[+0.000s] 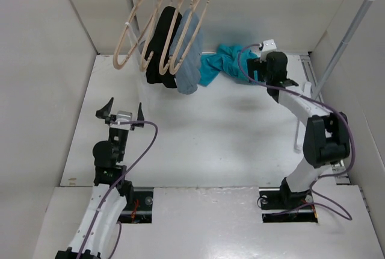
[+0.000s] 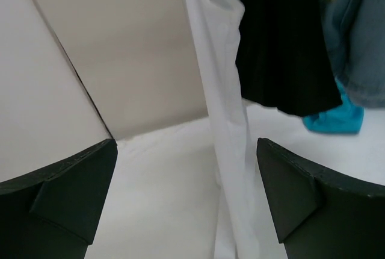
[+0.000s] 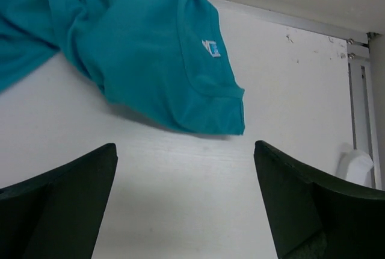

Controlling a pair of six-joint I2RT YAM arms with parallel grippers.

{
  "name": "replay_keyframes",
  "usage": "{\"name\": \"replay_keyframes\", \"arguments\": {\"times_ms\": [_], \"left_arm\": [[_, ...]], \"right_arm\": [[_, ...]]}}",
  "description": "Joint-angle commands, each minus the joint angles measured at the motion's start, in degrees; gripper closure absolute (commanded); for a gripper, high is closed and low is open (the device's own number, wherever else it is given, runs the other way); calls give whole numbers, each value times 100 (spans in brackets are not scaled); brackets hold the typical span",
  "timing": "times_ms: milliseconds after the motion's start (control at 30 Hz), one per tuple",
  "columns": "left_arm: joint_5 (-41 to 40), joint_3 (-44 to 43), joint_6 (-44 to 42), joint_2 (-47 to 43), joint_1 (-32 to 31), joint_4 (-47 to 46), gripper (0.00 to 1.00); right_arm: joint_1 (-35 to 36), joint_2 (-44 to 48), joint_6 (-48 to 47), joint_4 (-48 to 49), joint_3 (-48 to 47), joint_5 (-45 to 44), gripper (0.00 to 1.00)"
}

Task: Place the t-shirt on the hanger
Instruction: Move the tshirt to the center of the board

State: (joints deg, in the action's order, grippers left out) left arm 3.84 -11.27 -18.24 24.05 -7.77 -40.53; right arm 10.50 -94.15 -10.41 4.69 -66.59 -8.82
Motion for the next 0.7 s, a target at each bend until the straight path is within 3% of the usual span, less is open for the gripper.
{"name": "replay_keyframes", "arguments": {"times_ms": [0, 233, 367, 500, 533, 567, 633, 667], "left_arm": [[-67, -357, -425, -59, -14, 1380, 0], [-2052, -973, 856, 635, -14, 1644, 0], [-1545, -904, 269, 566, -14, 1724, 0], [-1465, -842, 268, 670, -14, 1672, 0], [-1465, -903, 268, 740, -14, 1672, 0], [-1465, -982, 268, 811, -14, 1672, 0], [-1517, -1070, 216, 1039, -14, 1672, 0], [-1570, -1071, 137, 1092, -14, 1672, 0]], "right_arm": [[109, -802, 488, -362, -994, 548, 0], [-48, -2772, 672, -1162, -3280, 1225, 0], [128, -3451, 725, -1338, -4202, 839, 0], [198, -4531, 971, -2634, -5704, 985, 5], [198, -4733, 1049, -2927, -6264, 987, 10], [198, -4970, 1102, -3147, -6418, 1040, 28], [198, -4921, 1155, -3229, -6296, 1206, 48], [198, -4807, 1156, -3063, -5766, 1303, 59]]}}
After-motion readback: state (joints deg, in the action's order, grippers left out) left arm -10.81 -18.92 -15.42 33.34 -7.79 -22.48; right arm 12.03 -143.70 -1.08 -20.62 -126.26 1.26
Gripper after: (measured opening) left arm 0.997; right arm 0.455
